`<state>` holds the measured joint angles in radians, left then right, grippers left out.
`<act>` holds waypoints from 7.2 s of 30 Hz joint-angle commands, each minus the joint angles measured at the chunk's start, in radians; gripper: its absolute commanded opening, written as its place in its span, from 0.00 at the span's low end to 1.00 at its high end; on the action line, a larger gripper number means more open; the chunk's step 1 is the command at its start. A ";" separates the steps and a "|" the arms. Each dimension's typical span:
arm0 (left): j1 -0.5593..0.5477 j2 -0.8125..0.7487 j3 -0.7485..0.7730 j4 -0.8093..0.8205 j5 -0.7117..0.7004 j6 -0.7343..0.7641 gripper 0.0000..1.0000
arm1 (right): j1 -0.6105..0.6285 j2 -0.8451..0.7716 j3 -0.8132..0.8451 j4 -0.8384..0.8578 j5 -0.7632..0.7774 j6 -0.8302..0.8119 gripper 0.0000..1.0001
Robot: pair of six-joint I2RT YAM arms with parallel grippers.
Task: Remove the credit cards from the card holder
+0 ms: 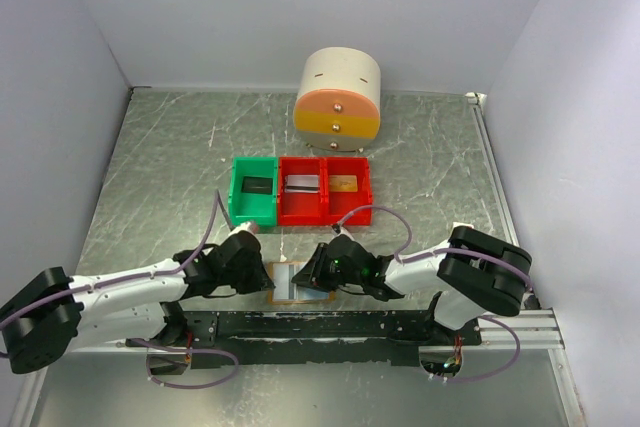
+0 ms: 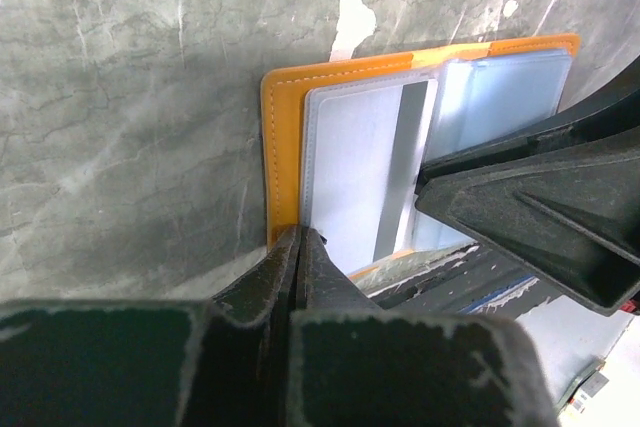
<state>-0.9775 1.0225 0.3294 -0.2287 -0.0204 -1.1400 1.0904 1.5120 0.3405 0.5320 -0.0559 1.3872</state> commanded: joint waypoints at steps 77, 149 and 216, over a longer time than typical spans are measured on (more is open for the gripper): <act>-0.005 0.134 0.037 -0.026 -0.057 0.080 0.07 | -0.005 -0.199 -0.125 0.021 0.043 -0.053 0.00; -0.004 -0.027 0.161 -0.007 0.006 0.168 0.47 | -0.025 -0.195 -0.082 -0.199 0.050 -0.043 0.00; -0.008 0.092 0.118 0.103 0.127 0.212 0.35 | -0.107 -0.218 -0.116 -0.206 -0.040 -0.095 0.00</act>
<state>-0.9791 1.1339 0.4068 -0.1642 0.0563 -0.9901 0.9882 1.2396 0.2001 0.3489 -0.0738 1.3308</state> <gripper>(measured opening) 0.329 0.007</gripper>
